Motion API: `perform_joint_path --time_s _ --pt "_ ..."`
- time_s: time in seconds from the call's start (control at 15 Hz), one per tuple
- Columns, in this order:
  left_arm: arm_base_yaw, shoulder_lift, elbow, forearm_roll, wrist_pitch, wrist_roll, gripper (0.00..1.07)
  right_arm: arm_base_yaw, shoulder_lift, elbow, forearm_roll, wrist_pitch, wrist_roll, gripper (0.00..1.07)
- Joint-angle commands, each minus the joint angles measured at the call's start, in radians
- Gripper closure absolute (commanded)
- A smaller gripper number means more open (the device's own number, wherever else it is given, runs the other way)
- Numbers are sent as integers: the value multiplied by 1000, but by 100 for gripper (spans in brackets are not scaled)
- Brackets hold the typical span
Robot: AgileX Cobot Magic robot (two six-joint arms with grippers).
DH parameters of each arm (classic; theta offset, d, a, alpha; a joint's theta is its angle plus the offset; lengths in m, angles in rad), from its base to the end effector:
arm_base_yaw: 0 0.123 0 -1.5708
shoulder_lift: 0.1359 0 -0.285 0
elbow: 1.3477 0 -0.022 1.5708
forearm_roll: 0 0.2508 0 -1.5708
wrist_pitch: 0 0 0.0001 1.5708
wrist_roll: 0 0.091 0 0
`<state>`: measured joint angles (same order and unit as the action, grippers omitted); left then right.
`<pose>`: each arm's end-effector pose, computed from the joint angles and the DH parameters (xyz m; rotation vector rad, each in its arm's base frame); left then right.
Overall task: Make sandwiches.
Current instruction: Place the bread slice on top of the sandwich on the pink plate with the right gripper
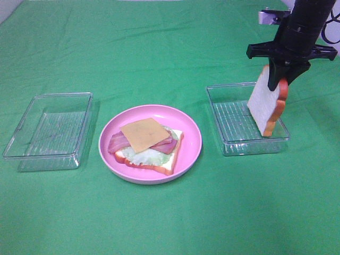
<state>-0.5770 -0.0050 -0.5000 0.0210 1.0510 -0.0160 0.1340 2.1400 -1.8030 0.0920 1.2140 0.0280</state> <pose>-0.0035 0.0042 0.2781 0.5658 1.9673 -0.3475 0.4379 0.0669 0.2092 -0.1192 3.0363 0.1464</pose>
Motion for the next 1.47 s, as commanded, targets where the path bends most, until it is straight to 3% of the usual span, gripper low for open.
perform_joint_path --time_s 0.07,0.47,0.73,0.93,1.07,1.2,1.47 --pt "-3 -22 1 -4 -7 -2 27 -1 -35 3 -7 0 -21 107" --pt "-3 -22 1 -4 -7 -2 27 -1 -154 5 197 -7 -80 107" --pt "-3 -22 1 -4 -7 -2 27 2 -160 44 500 -1 -168 107" --pt "-3 -22 1 -4 -7 -2 27 8 -160 184 795 -39 -322 107" --pt "-3 -22 1 -4 -7 -2 27 35 -160 263 911 -86 -389 107" --pt "-3 -22 1 -4 -7 -2 27 144 -155 411 1064 -243 -489 107" --pt "-3 -22 1 -4 -7 -2 27 200 -96 490 1155 -354 -505 107"
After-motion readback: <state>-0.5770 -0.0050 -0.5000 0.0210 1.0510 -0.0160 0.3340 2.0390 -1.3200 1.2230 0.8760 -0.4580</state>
